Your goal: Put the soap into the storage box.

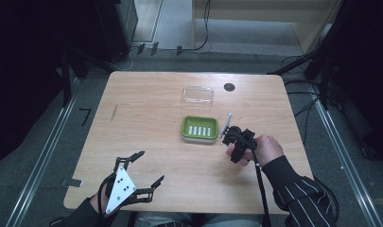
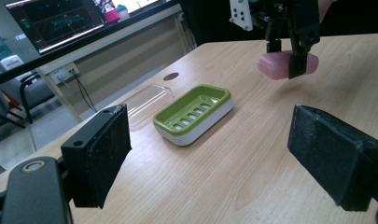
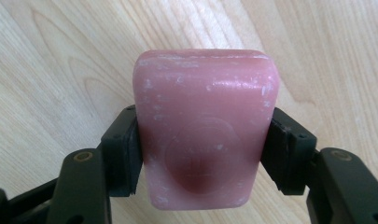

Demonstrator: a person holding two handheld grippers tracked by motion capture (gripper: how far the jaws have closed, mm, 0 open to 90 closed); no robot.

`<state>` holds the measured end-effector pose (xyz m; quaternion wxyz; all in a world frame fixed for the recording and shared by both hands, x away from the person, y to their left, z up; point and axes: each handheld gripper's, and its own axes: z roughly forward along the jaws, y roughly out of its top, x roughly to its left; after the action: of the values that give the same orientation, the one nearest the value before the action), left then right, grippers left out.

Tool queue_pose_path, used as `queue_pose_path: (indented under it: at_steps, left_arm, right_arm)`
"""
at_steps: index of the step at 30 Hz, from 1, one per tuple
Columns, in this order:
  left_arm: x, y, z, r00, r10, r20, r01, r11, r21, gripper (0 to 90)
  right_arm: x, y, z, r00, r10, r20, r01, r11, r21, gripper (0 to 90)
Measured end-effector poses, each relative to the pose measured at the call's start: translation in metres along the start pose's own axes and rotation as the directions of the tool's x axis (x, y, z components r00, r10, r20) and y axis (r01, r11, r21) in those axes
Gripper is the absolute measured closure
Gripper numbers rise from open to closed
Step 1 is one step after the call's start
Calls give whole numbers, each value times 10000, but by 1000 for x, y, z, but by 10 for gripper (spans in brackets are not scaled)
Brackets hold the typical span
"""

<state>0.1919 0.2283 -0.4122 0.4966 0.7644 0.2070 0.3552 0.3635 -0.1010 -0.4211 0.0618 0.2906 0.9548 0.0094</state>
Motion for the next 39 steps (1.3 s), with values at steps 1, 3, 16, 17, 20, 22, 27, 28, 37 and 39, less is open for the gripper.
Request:
queue_pose_path:
  at_steps: [1,3,16,17,20,22,27,28,37,39]
  left_arm:
    - [0,0,0,10000,-2,-4,2,10000,0,137]
    - [0,0,0,10000,-12,-11,12,10000,-2,137]
    - [0,0,0,10000,-5,-11,5,10000,10,137]
    - [0,0,0,10000,-13,-10,13,10000,8,137]
    - [0,0,0,10000,-13,-15,13,10000,11,137]
    - [0,0,0,10000,-17,-18,17,10000,4,137]
    - [0,0,0,10000,-20,-15,20,10000,6,137]
    - [0,0,0,10000,-21,-17,21,10000,4,137]
    - [0,0,0,10000,-39,-11,39,10000,-20,137]
    - [0,0,0,10000,-40,-15,40,10000,-21,137]
  right_arm:
    - [0,1,-1,10000,-1,32,1,10000,18,385]
    - [-1,3,-2,10000,-46,31,46,10000,-56,385]
    - [-3,16,-3,9996,-280,108,280,9996,-55,386]
    - [-4,17,-4,9995,-287,109,288,9996,-74,386]
    - [-5,20,-5,9996,-243,110,244,9996,-114,386]
    - [-7,21,-6,9995,-256,165,258,9996,-147,386]
    - [-10,26,-8,9994,-287,196,291,9994,-166,386]
    - [-10,27,-9,9994,-273,202,277,9994,-203,386]
    - [-11,36,-13,9984,-484,292,490,9986,-205,386]
    - [-13,37,-14,9983,-507,290,514,9984,-252,386]
